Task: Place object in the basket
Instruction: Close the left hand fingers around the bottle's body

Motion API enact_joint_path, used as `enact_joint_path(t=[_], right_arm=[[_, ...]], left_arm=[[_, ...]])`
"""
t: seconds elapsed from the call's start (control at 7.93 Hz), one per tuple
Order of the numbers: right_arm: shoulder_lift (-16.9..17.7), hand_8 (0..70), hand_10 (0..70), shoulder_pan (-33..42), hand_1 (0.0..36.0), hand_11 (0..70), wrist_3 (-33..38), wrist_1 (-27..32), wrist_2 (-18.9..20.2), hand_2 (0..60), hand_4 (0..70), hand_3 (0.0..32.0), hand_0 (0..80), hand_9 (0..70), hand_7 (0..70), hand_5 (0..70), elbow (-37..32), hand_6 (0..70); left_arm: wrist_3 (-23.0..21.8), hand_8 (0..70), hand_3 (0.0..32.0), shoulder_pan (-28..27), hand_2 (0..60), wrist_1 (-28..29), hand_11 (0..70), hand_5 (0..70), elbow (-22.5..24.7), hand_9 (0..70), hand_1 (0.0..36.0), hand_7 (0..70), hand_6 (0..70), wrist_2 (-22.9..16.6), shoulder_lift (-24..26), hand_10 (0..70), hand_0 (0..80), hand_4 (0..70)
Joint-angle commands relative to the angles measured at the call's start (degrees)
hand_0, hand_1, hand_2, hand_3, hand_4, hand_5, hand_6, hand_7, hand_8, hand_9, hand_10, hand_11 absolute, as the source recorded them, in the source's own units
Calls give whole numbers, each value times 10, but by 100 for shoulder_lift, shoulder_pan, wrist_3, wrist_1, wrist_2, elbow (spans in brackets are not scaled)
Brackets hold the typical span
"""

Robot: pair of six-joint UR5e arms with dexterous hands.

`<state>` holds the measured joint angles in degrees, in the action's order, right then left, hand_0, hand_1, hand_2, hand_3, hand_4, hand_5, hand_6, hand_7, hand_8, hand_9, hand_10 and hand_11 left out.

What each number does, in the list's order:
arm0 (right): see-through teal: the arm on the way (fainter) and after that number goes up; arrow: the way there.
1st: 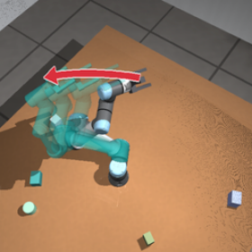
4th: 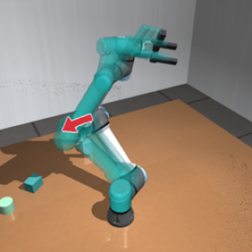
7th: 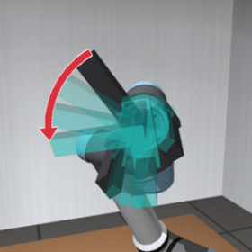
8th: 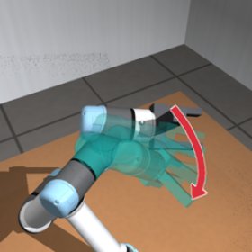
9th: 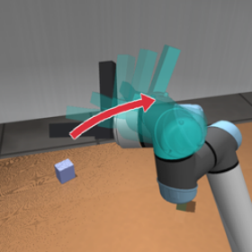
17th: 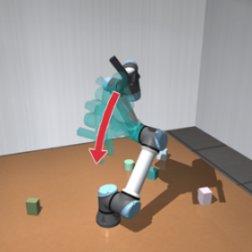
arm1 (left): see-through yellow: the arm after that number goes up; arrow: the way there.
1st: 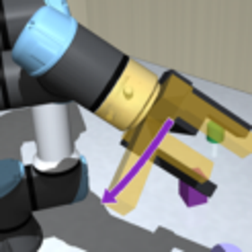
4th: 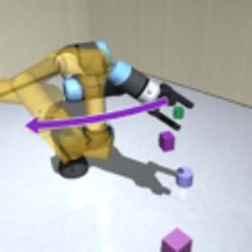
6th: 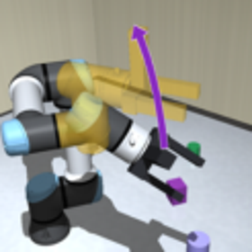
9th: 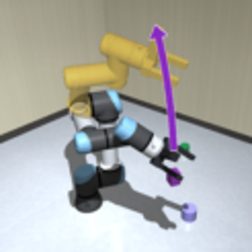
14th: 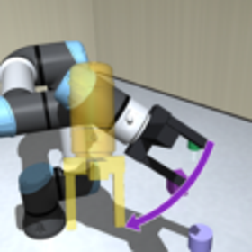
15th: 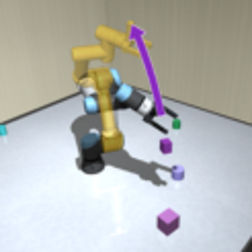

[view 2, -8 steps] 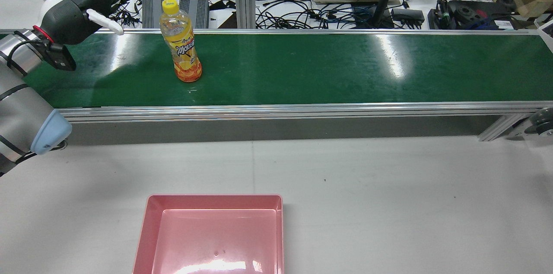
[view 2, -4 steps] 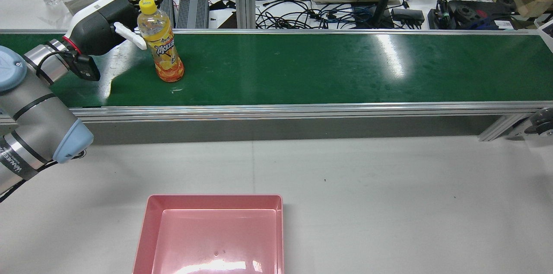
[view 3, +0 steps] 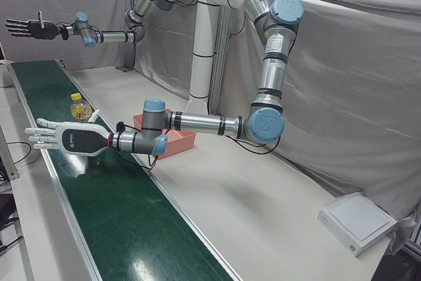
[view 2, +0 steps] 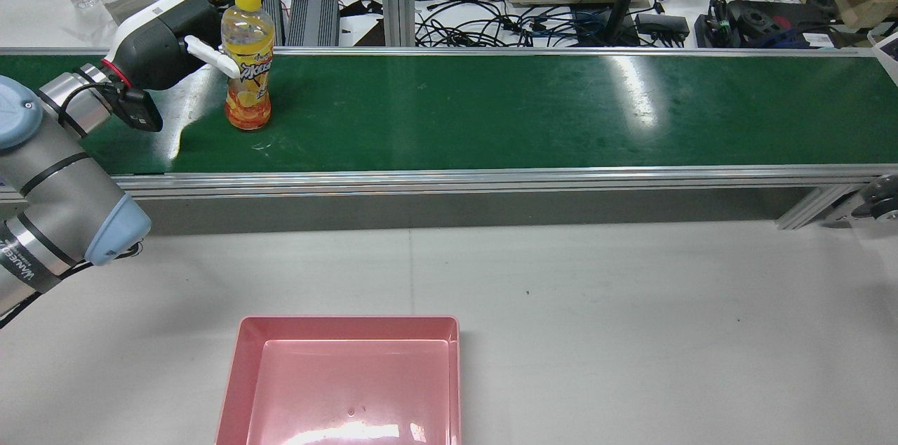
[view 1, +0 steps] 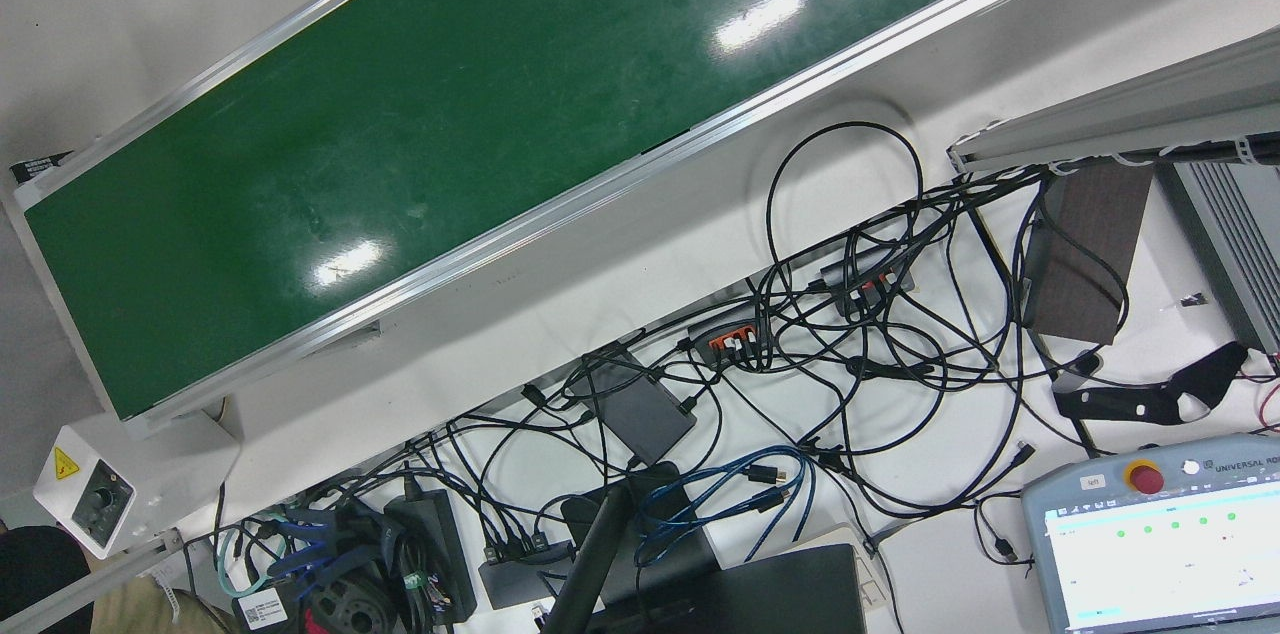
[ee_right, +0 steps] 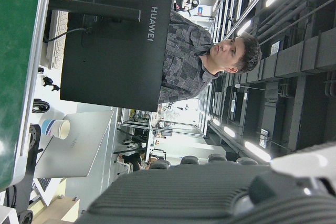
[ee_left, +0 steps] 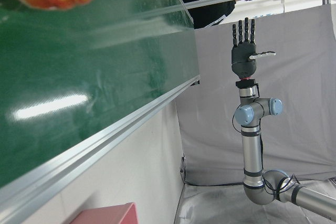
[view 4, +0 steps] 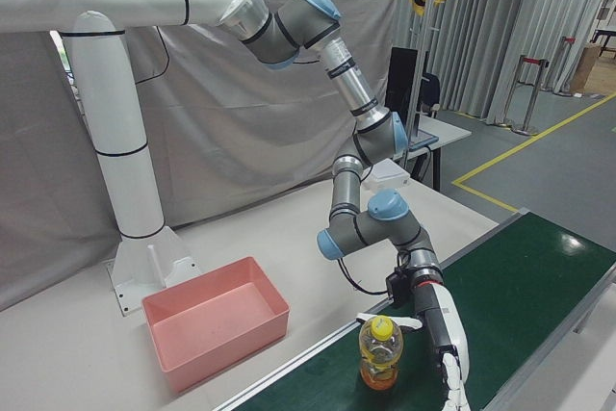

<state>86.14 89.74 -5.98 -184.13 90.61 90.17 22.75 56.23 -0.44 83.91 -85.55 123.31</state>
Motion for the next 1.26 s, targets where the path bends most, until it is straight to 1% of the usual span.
enact_joint_path(t=[0.0,0.13,0.25,0.38,0.5,0.63,0.76,0.88,1.01,1.14], right_arm=[[0,0,0,0,0,0,0,0,0,0,0,0,0,0,0,0,0,0],[0,0,0,0,0,0,0,0,0,0,0,0,0,0,0,0,0,0],[0,0,0,0,0,0,0,0,0,0,0,0,0,0,0,0,0,0],[0,0,0,0,0,0,0,0,0,0,0,0,0,0,0,0,0,0],[0,0,0,0,0,0,0,0,0,0,0,0,0,0,0,0,0,0],[0,0,0,0,0,0,0,0,0,0,0,0,0,0,0,0,0,0],[0,0,0,0,0,0,0,0,0,0,0,0,0,0,0,0,0,0],[0,0,0,0,0,0,0,0,0,0,0,0,0,0,0,0,0,0],[0,0,0,0,0,0,0,0,0,0,0,0,0,0,0,0,0,0],[0,0,0,0,0,0,0,0,0,0,0,0,0,0,0,0,0,0]], left_arm=[[-51,12,0,3,0,578,8,149,-41,25,59,16,0,21,-479,0,538,94],[-51,17,0,28,0,824,6,143,-50,30,56,22,0,29,-744,0,533,86],[-103,17,0,80,0,844,3,164,2,27,57,22,0,30,-773,0,537,96],[-139,44,0,81,0,844,14,204,90,61,61,31,0,21,-825,2,536,99],[-148,86,0,81,0,827,127,332,239,115,98,53,0,21,-921,78,546,137],[-174,144,0,81,0,809,421,518,319,218,152,135,5,21,-922,283,580,332],[-209,339,0,64,120,818,700,700,389,492,179,372,191,29,-992,559,628,700],[-209,577,0,20,268,853,700,700,407,700,153,620,453,30,-1027,700,615,700],[-209,700,0,11,559,853,700,700,425,700,181,700,603,30,-1054,700,580,700],[-209,700,0,2,600,853,700,700,529,700,217,700,699,21,-1054,700,560,700]])
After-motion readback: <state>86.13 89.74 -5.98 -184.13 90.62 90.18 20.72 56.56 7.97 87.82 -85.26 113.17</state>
